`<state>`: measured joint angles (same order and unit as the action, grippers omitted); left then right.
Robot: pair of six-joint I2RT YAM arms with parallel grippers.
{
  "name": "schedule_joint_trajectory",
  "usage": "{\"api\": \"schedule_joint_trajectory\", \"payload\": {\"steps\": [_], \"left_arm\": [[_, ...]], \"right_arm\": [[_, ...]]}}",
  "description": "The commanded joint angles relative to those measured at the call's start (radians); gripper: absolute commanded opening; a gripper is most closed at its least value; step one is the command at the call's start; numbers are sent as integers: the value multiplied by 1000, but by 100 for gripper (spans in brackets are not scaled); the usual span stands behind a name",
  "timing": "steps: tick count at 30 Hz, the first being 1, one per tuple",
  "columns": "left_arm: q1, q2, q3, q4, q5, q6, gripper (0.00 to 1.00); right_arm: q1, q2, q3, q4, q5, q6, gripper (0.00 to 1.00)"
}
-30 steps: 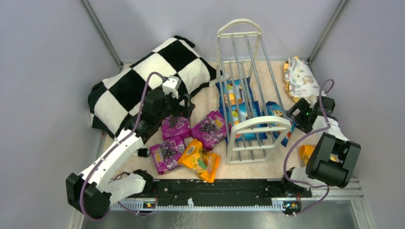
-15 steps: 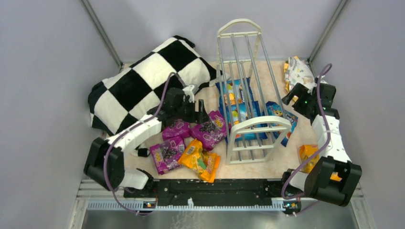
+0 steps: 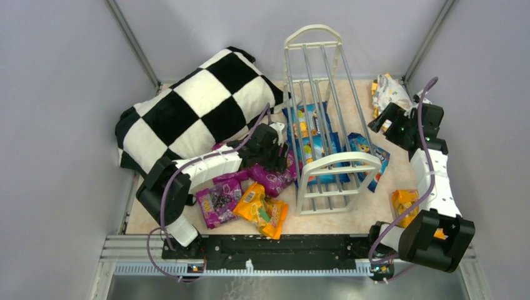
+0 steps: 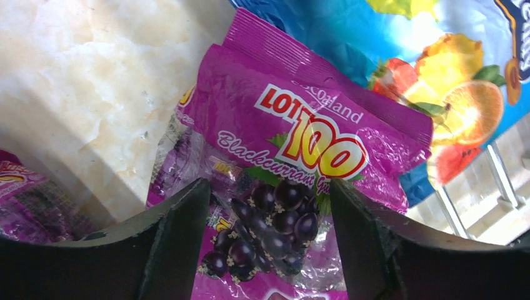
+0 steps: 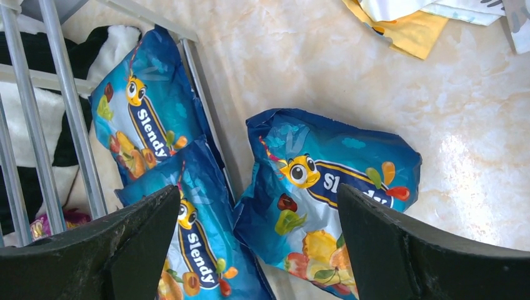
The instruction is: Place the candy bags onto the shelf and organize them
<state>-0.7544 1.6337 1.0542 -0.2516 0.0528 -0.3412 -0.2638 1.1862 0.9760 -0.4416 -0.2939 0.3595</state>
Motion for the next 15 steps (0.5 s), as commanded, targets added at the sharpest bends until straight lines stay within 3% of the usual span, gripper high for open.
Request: {"api": "schedule_joint_trajectory", "payload": {"steps": [1,6,15], "left_arm": [[-12,42,-8,10,-88,-6,69],[-14,12,-26,23,-109,-18,42],[-13,-111,-8,2,-164,-23,7]], "right_arm": [[16,-36,4,27,-13,-13,95],[32,-38,1,32,-13,-13,95],[42,-43,25,8,-15,0,95]]}}
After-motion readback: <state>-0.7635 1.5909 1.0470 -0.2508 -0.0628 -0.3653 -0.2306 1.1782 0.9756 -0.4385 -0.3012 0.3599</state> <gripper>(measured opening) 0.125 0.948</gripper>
